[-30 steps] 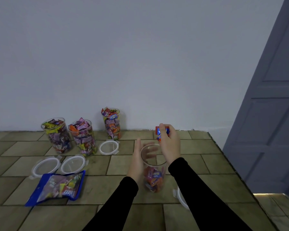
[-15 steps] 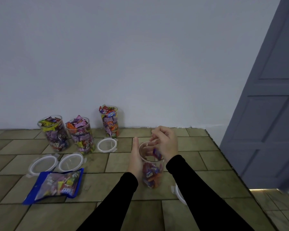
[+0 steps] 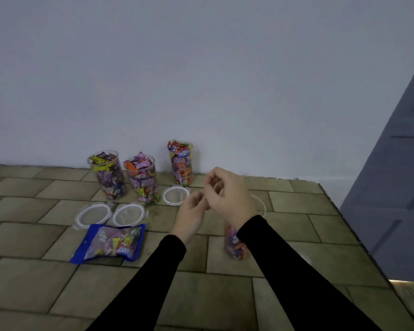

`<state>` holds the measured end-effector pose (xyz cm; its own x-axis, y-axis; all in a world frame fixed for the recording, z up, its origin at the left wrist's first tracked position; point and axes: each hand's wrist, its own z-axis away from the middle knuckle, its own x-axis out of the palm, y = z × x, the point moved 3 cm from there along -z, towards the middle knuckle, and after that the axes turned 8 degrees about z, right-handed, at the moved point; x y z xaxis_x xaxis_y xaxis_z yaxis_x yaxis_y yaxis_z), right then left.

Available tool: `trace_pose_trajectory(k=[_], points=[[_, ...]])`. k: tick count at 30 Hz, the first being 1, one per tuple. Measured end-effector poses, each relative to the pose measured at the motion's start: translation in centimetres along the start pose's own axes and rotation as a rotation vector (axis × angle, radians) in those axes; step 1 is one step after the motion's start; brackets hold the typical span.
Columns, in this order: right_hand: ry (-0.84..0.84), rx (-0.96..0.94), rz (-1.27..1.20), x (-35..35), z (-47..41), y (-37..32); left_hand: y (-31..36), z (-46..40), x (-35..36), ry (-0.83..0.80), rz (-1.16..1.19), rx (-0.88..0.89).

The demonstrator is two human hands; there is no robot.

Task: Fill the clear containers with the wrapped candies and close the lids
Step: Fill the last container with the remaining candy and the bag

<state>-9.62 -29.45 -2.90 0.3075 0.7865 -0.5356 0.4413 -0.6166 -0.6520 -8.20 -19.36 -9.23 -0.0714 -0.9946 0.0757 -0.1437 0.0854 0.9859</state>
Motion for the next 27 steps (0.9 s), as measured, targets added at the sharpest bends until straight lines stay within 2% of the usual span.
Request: trace_pose_trajectory(k=[2,5,7,9,12,14,16,19,23,25,27], points=[[-0.077,-0.047,-0.019,2.7,1.0,-1.1,0.3,0.8,-2.9,0.03,-0.093,0.03],[-0.21,-0.036,0.032,7.1,2.6,-1.7,-0.1,1.8,-7.6,0.1,-0.186,-0.021],[-0.312,0.035,0.083,9.8,3.4,-1.2,-0.5,2.4,-10.4,0.175,-0.251,-0.052],[-0.427,0.137,0.088,13.0,4.0,-0.9,-0.8,3.3,-13.9,0.318,-0.314,-0.087],[-0.524,0.223,0.084,16.6,4.5,-0.6,-1.4,4.4,-18.4,0.473,-0.373,-0.158],[-0.568,0.204,0.104,18.4,4.3,-1.2,-2.2,4.6,-21.6,0.55,-0.495,-0.207],[-0.604,0.133,0.132,20.2,4.1,-2.5,-2.8,4.9,-24.4,0.597,-0.713,-0.31],[-0.678,0.026,0.128,22.9,3.9,-5.0,-3.5,5.5,-27.3,0.604,-0.825,-0.494],[-0.769,0.012,0.109,26.2,4.4,-6.1,-4.0,5.7,-29.1,0.465,-0.837,-0.685],[-0.729,0.049,0.106,27.0,4.7,-5.8,-3.9,5.6,-29.5,0.419,-0.763,-0.693],[-0.673,0.124,0.029,27.4,4.7,-5.4,-3.2,5.6,-29.5,0.412,-0.64,-0.628]])
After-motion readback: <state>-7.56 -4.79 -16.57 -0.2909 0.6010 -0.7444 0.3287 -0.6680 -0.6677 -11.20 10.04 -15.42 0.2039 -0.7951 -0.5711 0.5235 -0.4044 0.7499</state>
